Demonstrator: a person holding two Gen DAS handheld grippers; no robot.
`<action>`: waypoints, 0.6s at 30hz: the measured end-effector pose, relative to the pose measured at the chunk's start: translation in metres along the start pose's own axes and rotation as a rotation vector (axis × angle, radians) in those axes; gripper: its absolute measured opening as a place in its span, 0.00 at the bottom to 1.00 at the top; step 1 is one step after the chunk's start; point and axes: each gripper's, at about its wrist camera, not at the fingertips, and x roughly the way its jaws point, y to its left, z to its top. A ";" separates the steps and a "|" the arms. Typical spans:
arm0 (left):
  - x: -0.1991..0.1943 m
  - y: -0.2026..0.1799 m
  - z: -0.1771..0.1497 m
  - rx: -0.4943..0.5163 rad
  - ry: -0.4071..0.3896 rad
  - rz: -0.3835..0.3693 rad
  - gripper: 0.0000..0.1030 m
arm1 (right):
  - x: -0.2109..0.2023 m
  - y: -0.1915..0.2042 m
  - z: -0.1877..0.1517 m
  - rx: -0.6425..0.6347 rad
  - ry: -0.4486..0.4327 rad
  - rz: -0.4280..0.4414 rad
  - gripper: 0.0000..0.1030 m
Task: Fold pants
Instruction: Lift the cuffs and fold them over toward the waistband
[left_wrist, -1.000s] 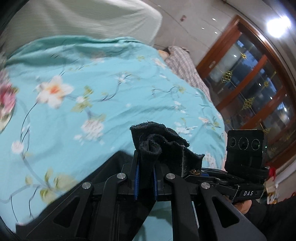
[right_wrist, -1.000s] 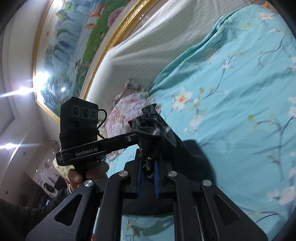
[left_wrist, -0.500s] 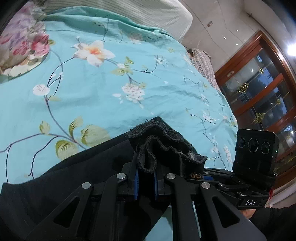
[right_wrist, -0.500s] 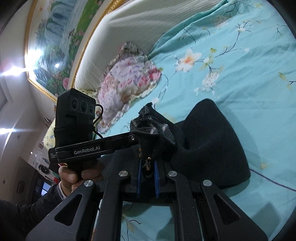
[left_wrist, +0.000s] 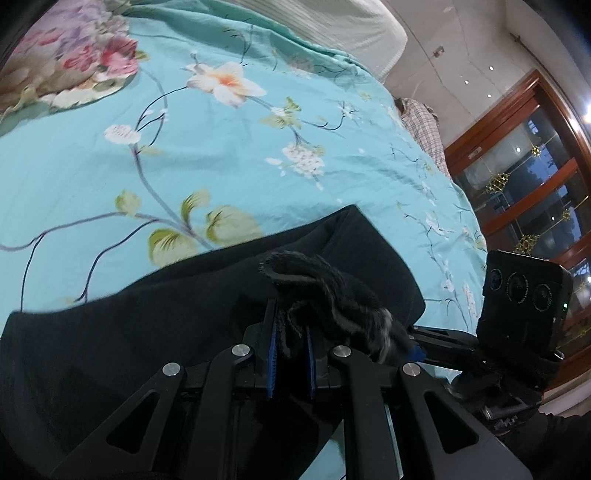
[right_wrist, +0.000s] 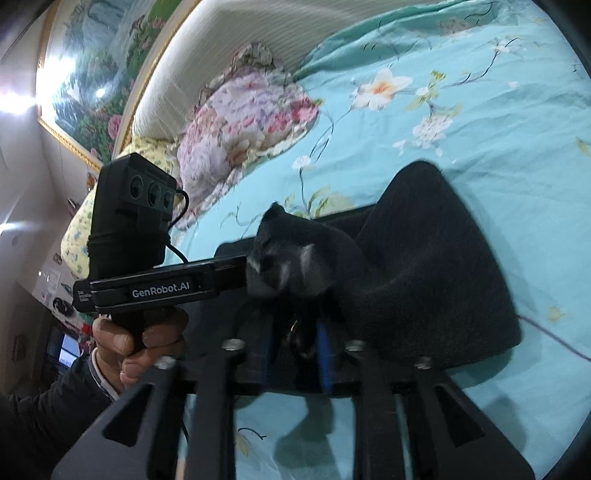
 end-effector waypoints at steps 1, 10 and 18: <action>-0.001 0.001 -0.002 -0.002 0.000 0.007 0.11 | 0.002 0.002 -0.001 -0.008 0.007 0.001 0.41; -0.031 0.028 -0.028 -0.136 -0.064 0.049 0.15 | 0.011 0.019 -0.007 -0.065 0.038 -0.015 0.45; -0.062 0.045 -0.056 -0.291 -0.150 0.092 0.34 | 0.011 0.037 -0.012 -0.105 0.056 0.008 0.45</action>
